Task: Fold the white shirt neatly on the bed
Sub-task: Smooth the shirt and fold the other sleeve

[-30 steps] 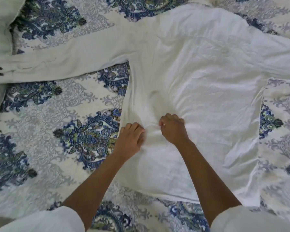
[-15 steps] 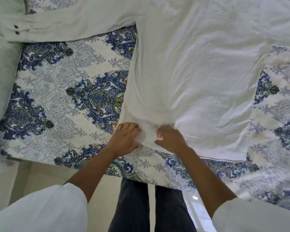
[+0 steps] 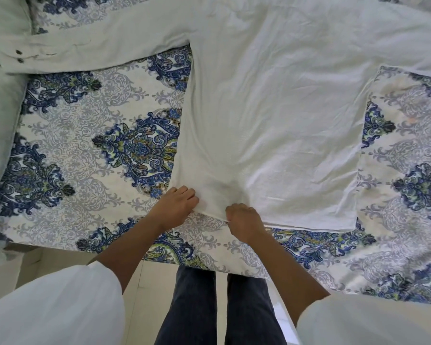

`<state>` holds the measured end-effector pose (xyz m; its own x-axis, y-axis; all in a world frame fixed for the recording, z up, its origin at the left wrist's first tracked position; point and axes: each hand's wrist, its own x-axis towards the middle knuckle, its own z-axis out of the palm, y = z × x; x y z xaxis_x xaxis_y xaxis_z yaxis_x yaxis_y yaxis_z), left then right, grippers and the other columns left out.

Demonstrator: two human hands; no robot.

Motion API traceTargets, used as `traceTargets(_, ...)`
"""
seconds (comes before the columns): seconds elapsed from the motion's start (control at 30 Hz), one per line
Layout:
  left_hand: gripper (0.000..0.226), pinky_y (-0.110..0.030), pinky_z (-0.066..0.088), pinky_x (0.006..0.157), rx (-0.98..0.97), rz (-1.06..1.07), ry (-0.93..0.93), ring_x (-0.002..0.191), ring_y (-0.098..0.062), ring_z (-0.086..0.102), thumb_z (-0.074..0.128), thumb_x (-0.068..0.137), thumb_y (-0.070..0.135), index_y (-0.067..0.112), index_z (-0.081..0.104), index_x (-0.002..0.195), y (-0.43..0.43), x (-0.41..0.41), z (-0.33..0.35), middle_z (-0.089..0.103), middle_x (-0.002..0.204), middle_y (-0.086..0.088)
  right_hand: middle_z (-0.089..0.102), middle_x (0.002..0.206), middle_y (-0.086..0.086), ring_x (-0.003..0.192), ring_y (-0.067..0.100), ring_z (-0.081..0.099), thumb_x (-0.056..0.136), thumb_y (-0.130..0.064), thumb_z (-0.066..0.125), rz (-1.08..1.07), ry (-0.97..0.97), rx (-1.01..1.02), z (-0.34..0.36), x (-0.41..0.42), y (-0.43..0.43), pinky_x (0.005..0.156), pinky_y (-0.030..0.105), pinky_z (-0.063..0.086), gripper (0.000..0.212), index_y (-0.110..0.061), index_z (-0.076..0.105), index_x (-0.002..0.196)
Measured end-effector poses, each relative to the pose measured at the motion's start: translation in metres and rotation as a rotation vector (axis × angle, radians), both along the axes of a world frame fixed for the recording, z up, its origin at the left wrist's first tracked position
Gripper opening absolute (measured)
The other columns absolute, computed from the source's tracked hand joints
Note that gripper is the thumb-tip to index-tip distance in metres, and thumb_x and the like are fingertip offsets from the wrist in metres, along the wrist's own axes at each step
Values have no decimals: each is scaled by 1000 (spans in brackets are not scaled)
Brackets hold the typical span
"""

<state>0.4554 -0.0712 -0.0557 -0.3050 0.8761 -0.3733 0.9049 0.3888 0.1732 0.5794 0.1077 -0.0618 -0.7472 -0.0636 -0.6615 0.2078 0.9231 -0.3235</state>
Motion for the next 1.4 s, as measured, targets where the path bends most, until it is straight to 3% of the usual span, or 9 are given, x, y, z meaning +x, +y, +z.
traceTargets(0.17, 35, -26, 44, 54, -25, -23, -4, 66, -21, 56, 80, 49, 9, 15, 57, 76, -7, 4, -8, 58, 76, -2, 52, 117, 13, 113, 28, 48, 88, -4, 45, -36, -66, -62, 3, -1, -5, 89, 34, 41, 29, -4, 48, 117)
traceTargets(0.27, 24, -33, 47, 64, -48, 52, -119, 82, -28, 59, 69, 71, 15, 10, 55, 90, -3, 2, -4, 58, 91, -8, 53, 116, 13, 112, 29, 50, 90, -9, 43, -75, -141, -118, 4, -7, 0, 90, 35, 44, 25, -4, 51, 114)
traceTargets(0.4, 40, -39, 46, 73, 134, 716, -179, 102, -33, 52, 45, 91, 33, 0, 54, 111, 26, -15, 3, 53, 113, -18, 60, 103, 9, 99, 24, 57, 96, -20, 42, -379, 30, -143, 8, -24, 28, 82, 29, 43, 21, -7, 58, 101)
traceTargets(0.53, 30, -44, 42, 82, 117, 1223, -129, 107, -35, 48, 52, 94, 26, -3, 53, 105, 53, -52, -1, 50, 113, -19, 61, 100, 10, 94, 25, 58, 94, -15, 45, -520, 186, -151, 8, -53, 49, 76, 26, 40, 19, -6, 61, 99)
traceTargets(0.63, 26, -44, 42, 74, 32, 1145, -182, 97, -34, 52, 40, 97, 19, -3, 54, 96, 52, -63, -6, 53, 103, -18, 62, 99, 7, 92, 23, 57, 93, -15, 46, -560, 182, -189, 5, -72, 53, 74, 25, 39, 18, -8, 62, 99)
traceTargets(0.8, 31, -38, 40, 69, 18, 1352, -239, 84, -33, 54, 35, 98, 17, -7, 54, 96, 43, -69, -10, 55, 94, -21, 60, 100, 10, 97, 27, 55, 90, -16, 48, -600, 137, -168, -1, -86, 49, 77, 29, 41, 16, -8, 61, 93)
traceTargets(1.0, 23, -44, 43, 79, 107, 1111, -89, 103, -32, 50, 44, 95, 21, 1, 53, 101, 71, -99, -11, 54, 107, -16, 62, 102, 10, 96, 27, 57, 94, -19, 40, -549, 94, -123, -3, -109, 52, 70, 27, 37, 23, -7, 59, 101)
traceTargets(1.23, 21, -33, 35, 62, 237, 1482, -164, 77, -27, 50, 48, 92, 25, 6, 49, 83, 73, -109, -29, 50, 84, -10, 61, 96, 11, 94, 26, 53, 92, -11, 45, -648, 392, -97, -9, -162, 55, 74, 32, 42, 18, -6, 61, 95)
traceTargets(1.4, 29, -42, 45, 78, 228, 968, 19, 98, -30, 53, 48, 92, 33, 6, 53, 103, 105, -169, -31, 56, 103, -12, 62, 105, 13, 103, 31, 49, 90, -4, 45, -631, 527, -50, -21, -214, 50, 85, 42, 45, 27, -7, 63, 110)
